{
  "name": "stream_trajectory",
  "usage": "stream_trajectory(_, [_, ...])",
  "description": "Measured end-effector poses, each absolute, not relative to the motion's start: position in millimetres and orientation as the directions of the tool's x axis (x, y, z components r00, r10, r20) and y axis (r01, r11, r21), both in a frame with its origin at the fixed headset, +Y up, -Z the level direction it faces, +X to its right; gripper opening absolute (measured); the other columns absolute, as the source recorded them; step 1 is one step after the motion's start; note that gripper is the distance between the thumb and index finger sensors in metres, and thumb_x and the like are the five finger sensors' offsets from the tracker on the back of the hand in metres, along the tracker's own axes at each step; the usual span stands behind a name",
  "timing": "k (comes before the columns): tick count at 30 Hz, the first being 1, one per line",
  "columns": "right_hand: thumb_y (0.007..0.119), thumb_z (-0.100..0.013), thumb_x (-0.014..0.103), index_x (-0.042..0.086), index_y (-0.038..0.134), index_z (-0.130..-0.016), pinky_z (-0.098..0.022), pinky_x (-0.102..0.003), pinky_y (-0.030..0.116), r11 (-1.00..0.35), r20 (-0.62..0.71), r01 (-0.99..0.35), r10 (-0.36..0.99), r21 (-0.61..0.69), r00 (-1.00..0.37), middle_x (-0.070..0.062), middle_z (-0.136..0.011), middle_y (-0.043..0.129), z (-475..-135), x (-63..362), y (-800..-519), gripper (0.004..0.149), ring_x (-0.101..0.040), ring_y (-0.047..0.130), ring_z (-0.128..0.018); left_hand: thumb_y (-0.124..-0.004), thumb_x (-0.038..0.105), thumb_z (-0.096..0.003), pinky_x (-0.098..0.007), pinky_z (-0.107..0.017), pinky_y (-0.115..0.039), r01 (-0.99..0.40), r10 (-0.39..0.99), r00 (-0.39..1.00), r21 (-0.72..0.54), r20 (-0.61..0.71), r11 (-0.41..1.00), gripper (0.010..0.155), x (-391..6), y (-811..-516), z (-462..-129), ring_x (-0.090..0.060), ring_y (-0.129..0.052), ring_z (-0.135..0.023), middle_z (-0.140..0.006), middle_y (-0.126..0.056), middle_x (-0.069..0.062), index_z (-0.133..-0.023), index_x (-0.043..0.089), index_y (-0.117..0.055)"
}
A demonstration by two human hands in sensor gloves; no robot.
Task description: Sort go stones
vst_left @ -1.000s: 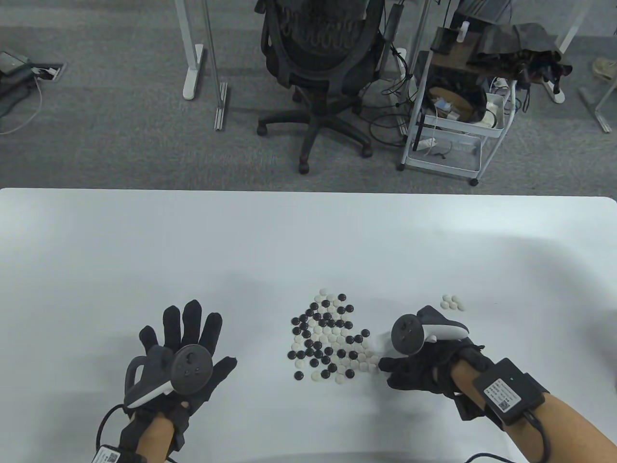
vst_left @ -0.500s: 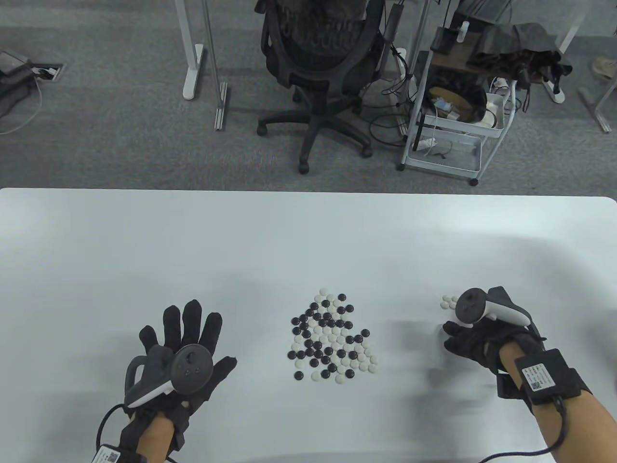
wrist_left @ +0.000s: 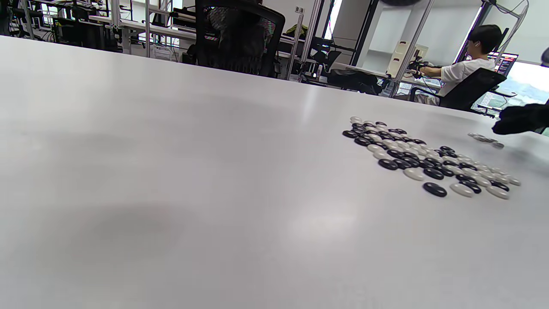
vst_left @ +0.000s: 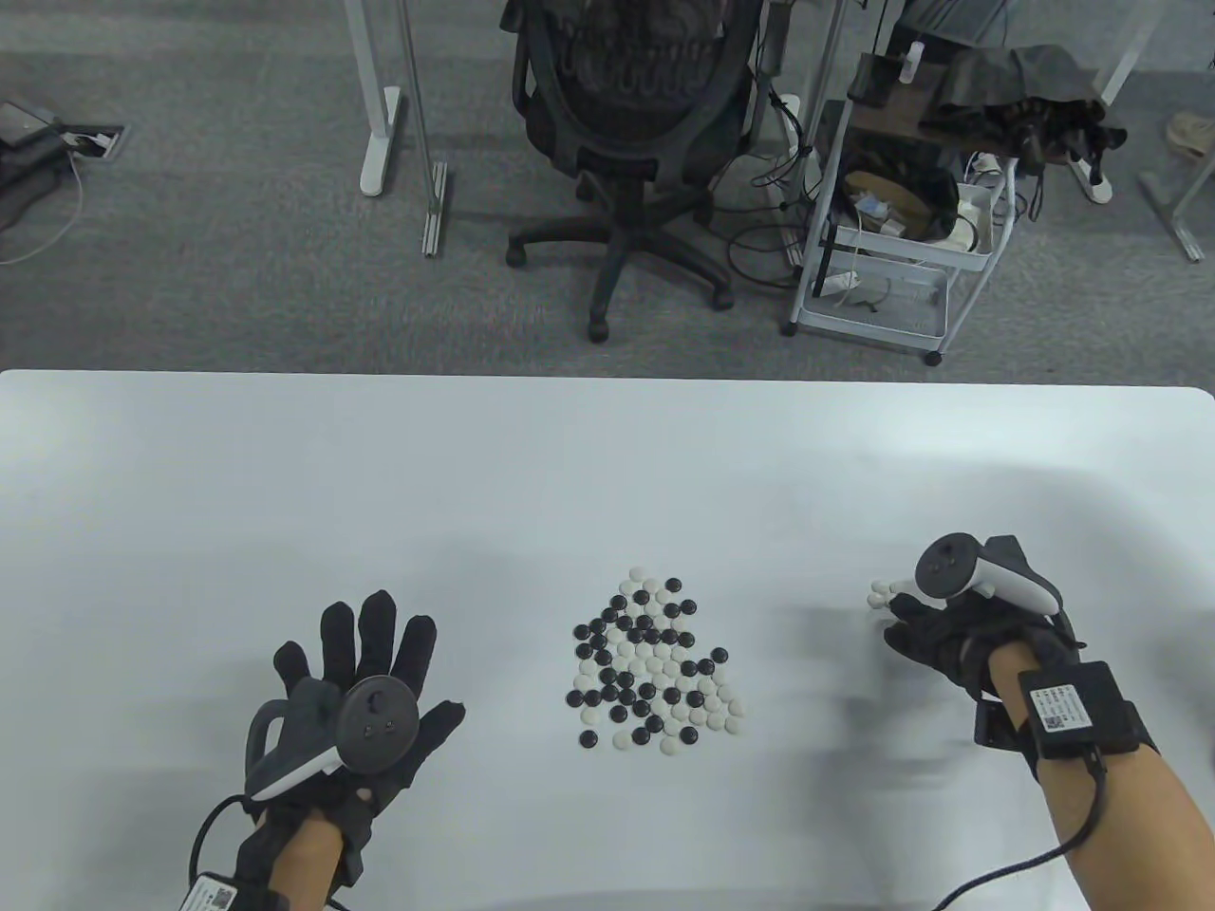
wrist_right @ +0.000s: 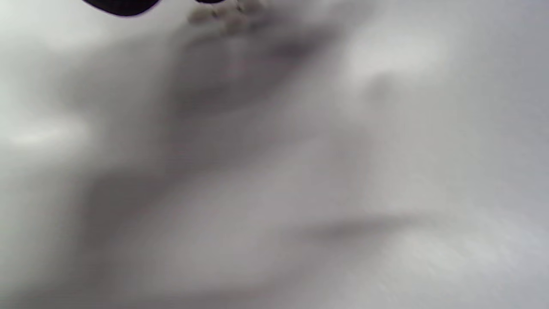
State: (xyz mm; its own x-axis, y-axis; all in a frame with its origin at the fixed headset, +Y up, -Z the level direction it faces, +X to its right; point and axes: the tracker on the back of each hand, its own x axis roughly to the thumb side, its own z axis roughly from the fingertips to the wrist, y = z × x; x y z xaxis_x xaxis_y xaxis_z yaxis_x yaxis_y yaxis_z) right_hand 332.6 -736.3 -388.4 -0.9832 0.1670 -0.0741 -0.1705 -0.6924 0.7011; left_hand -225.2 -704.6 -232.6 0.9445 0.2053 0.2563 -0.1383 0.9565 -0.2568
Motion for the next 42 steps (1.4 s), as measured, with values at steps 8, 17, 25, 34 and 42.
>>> stream_trajectory(8, [0.052, -0.055, 0.053, 0.019, 0.065, -0.109, -0.054, -0.082, 0.004, -0.581, 0.100, -0.075, 0.263, 0.810, -0.960, -0.024, -0.110, -0.001, -371.6, 264.6, -702.6, 0.065, -0.055, -0.014, -0.087, -0.042, 0.055, -0.0630, -0.085, -0.051, 0.000, -0.131, 0.199, 0.945, -0.257, 0.260, 0.958, 0.078, -224.5, -704.6, -233.3, -0.062, 0.012, -0.095, -0.116, 0.012, -0.033, -0.120, 0.011, -0.012])
stream_trajectory(17, [0.051, -0.054, 0.053, 0.023, 0.052, -0.111, -0.053, -0.082, 0.004, -0.519, 0.399, 0.199, 0.308, 0.831, -0.863, -0.024, -0.108, -0.006, -321.8, 172.0, -736.6, 0.065, -0.055, -0.015, -0.086, -0.042, 0.055, -0.0630, -0.085, -0.051, 0.000, -0.141, 0.205, 0.944, -0.246, 0.259, 0.959, 0.078, -225.8, -703.9, -232.5, -0.062, 0.012, -0.095, -0.116, 0.011, -0.034, -0.120, 0.010, -0.012])
stream_trajectory(25, [0.050, -0.054, 0.054, 0.026, 0.039, -0.112, -0.053, -0.082, 0.003, -0.532, 0.425, 0.249, 0.238, 0.809, -0.873, -0.024, -0.105, -0.011, -308.5, 183.4, -754.1, 0.065, -0.055, -0.016, -0.085, -0.042, 0.055, -0.0630, -0.085, -0.051, 0.000, -0.149, 0.209, 0.943, -0.231, 0.257, 0.961, 0.078, -228.0, -703.0, -231.3, -0.062, 0.012, -0.095, -0.116, 0.012, -0.033, -0.120, 0.011, -0.012])
stream_trajectory(34, [0.051, -0.054, 0.052, 0.027, 0.044, -0.111, -0.053, -0.082, 0.001, -0.556, 0.166, 0.044, 0.170, 0.830, -0.971, -0.023, -0.106, -0.010, -332.8, 270.8, -751.0, 0.063, -0.055, -0.017, -0.085, -0.042, 0.055, -0.0630, -0.085, -0.052, 0.000, -0.138, 0.201, 0.943, -0.238, 0.265, 0.961, 0.078, -226.5, -704.7, -231.7, -0.061, 0.012, -0.095, -0.116, 0.011, -0.033, -0.120, 0.011, -0.012])
stream_trajectory(42, [0.052, -0.054, 0.052, 0.027, 0.041, -0.112, -0.051, -0.082, -0.001, -0.628, -0.017, -0.105, 0.145, 0.771, -0.989, -0.021, -0.102, -0.017, -366.8, 312.6, -755.1, 0.064, -0.054, -0.019, -0.084, -0.042, 0.055, -0.0631, -0.085, -0.051, 0.000, -0.142, 0.203, 0.944, -0.235, 0.259, 0.962, 0.078, -227.4, -705.1, -231.8, -0.061, 0.012, -0.095, -0.116, 0.012, -0.033, -0.120, 0.011, -0.012])
